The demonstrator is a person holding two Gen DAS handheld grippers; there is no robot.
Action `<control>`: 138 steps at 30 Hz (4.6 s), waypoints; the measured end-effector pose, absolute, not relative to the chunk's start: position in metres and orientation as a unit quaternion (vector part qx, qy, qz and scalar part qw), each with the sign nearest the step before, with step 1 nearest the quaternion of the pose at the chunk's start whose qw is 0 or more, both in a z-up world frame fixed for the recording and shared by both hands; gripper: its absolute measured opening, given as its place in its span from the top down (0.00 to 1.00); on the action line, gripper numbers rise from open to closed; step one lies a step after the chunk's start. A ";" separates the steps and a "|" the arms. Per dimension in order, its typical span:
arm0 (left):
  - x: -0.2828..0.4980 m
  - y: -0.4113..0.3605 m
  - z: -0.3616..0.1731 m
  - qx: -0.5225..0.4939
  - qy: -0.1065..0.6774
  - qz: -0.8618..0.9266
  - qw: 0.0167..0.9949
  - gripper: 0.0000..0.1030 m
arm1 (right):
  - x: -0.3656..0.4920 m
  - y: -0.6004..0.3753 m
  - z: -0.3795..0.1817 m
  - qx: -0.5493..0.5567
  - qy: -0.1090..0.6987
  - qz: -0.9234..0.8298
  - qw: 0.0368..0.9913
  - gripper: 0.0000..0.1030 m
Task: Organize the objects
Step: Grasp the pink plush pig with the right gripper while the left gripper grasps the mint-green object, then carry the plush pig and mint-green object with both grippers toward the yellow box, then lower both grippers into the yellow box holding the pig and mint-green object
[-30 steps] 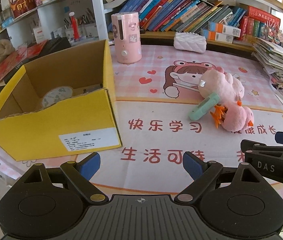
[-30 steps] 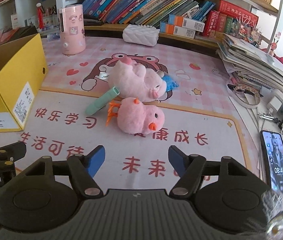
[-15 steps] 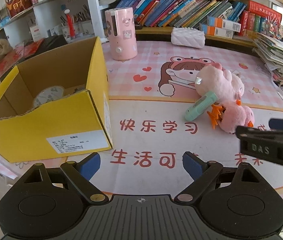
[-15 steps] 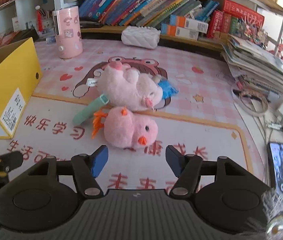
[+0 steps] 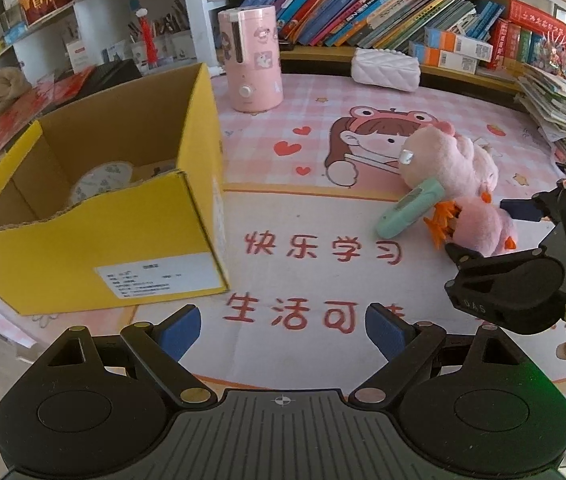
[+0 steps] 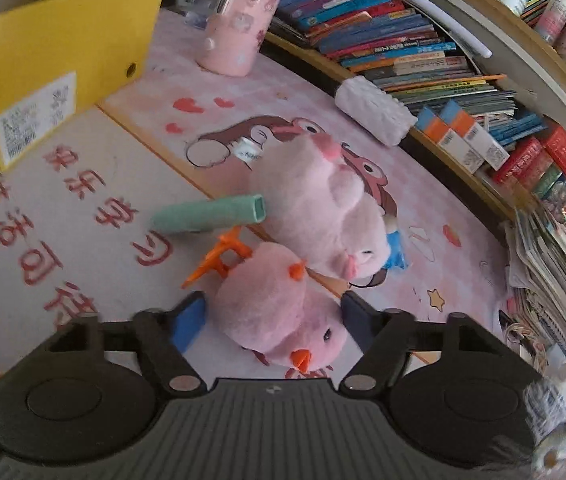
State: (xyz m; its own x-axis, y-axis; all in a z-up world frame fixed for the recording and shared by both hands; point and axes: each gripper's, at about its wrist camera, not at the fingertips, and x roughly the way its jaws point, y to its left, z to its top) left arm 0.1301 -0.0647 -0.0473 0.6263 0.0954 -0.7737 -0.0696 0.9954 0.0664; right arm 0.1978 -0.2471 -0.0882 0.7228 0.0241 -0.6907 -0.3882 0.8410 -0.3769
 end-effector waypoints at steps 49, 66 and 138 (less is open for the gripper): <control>0.182 -0.113 -0.051 -0.012 0.385 -0.054 0.921 0.78 | 0.157 -0.301 -0.032 -0.071 0.374 0.052 0.923 0.56; 0.072 0.005 -0.028 -0.049 0.368 0.012 0.929 0.78 | 0.082 -0.199 -0.019 -0.078 0.377 0.085 0.919 0.56; 0.153 0.159 0.021 0.006 0.306 0.125 0.944 0.78 | 0.210 0.020 0.041 -0.118 0.269 0.198 0.935 0.56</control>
